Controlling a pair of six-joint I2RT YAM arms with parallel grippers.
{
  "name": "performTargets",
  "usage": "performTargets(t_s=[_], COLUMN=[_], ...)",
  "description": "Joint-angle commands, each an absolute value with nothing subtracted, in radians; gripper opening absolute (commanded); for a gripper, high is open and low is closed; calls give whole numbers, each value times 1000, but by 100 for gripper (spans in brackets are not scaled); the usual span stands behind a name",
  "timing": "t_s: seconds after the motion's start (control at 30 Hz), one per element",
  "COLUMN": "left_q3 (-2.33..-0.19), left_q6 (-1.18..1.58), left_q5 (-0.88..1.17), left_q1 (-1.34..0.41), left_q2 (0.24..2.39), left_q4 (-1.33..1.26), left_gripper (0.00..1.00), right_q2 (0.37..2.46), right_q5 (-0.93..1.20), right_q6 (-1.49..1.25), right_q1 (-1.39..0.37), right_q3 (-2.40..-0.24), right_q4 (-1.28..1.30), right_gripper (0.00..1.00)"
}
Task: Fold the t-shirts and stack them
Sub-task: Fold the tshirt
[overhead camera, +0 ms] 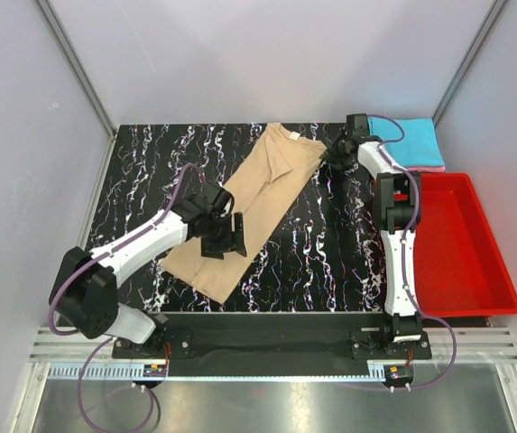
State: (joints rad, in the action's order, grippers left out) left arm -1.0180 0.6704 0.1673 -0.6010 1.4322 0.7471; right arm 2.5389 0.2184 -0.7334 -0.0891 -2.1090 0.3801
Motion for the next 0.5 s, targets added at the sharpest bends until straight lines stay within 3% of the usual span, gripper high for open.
performTargets(t_s=[0.0,0.07,0.13,0.17,0.27,0.47], left_q3=[-1103,-1124,-1159,-1169,-1170,-1154], left_q6=[588,581,572,555,534,531], left_q5=[109,109,142,150,167,323], left_q1=[-600,-586,-557,-514,-403,-171], left_q2=[1431,1436,1448,1463,1498,1624], left_q4=[825,830,838,841,819,746], left_gripper=[71,71,71,71,72,69], right_q2=[2605,2648,2664,2654,2521,2156], right_q5=[181,228,247,244,249,238], right_q6=[-661,-640,-620,-605,-627,-707], right_q1=[-61,-49,-44,-44,-46,-93], right_q3=[-2290,-2359,-2454,-2465,-2321,-1847], right_q4=[462,492,543,587,559,445], right_gripper=[5,11,25,38,52,50])
